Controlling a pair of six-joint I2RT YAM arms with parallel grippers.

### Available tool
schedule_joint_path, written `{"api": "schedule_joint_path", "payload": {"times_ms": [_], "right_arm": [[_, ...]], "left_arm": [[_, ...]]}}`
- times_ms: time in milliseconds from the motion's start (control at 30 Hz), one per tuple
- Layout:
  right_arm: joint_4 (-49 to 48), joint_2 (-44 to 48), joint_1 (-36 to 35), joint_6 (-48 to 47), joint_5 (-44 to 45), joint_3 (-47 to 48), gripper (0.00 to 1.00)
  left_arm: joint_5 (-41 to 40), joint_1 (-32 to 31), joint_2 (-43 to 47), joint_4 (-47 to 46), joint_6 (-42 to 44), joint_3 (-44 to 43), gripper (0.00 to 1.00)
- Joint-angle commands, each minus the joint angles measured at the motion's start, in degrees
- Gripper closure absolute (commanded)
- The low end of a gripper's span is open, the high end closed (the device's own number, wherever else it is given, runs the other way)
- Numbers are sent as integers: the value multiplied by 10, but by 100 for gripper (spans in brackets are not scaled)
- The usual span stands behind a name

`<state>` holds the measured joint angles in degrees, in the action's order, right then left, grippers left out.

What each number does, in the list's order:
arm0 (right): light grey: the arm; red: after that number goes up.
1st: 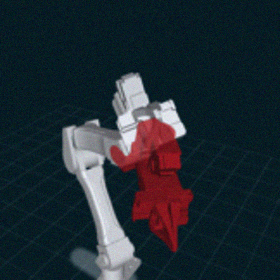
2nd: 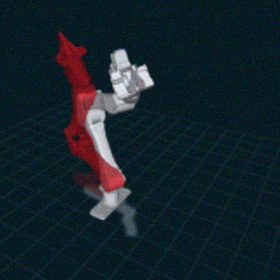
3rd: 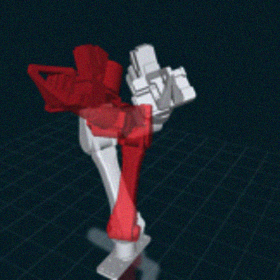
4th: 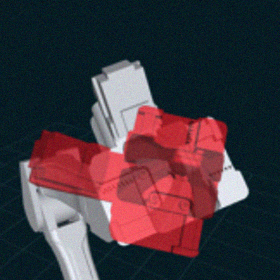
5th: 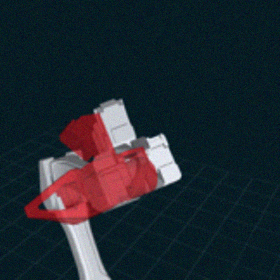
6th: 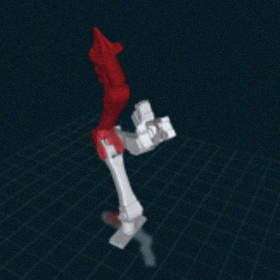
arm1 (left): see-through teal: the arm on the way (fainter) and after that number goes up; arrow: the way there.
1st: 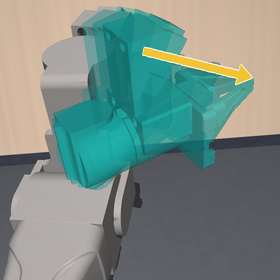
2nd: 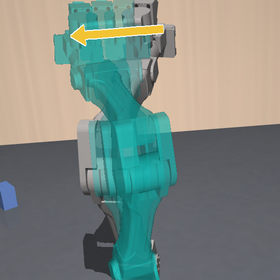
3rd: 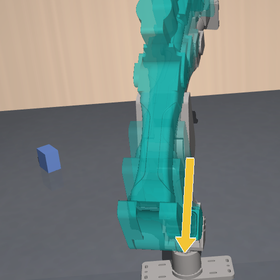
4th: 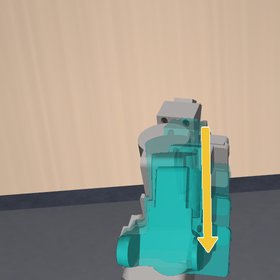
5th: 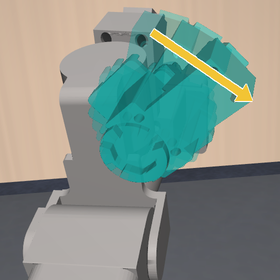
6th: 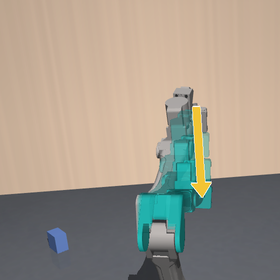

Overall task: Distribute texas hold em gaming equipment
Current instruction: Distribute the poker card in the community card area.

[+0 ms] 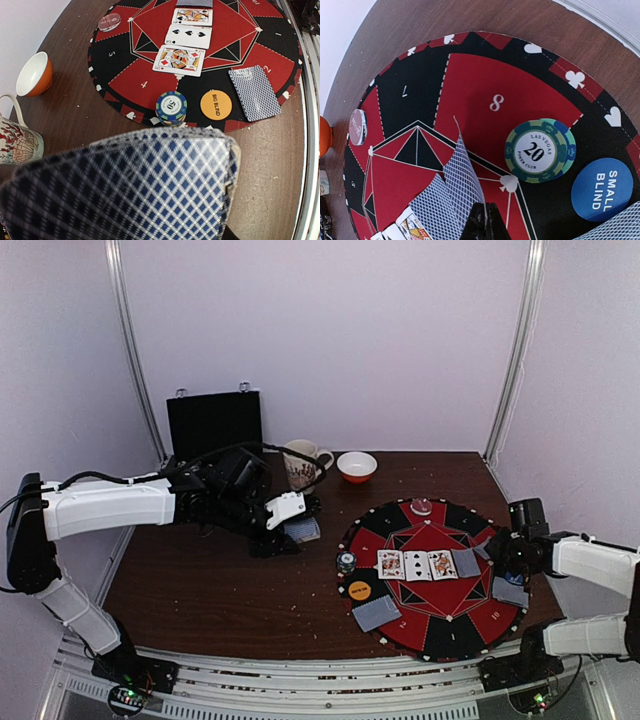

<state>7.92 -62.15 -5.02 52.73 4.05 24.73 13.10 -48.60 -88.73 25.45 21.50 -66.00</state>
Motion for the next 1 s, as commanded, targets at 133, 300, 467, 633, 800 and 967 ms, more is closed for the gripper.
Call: {"api": "schedule_joint_path", "payload": {"times_ms": [133,300,467,633,800,967], "right_arm": [[-23,6,10,12,16,-28,100],[-36,-2,11,17,10,-35,100],[-52,-19,10,23,4,-33,100],[-45,-28,11,24,-1,-28,95],[-27,-7,11,36,3,-26,89],[-8,18,11,40,4,-29,78]], "left_arm": [[6,0,4,-13,5,-9,56],[8,-1,2,-13,5,-10,56],[7,-1,2,-13,5,-10,56],[5,-1,3,-13,5,-10,56],[7,-1,3,-13,5,-10,56],[6,-1,3,-13,5,-10,56]]}}
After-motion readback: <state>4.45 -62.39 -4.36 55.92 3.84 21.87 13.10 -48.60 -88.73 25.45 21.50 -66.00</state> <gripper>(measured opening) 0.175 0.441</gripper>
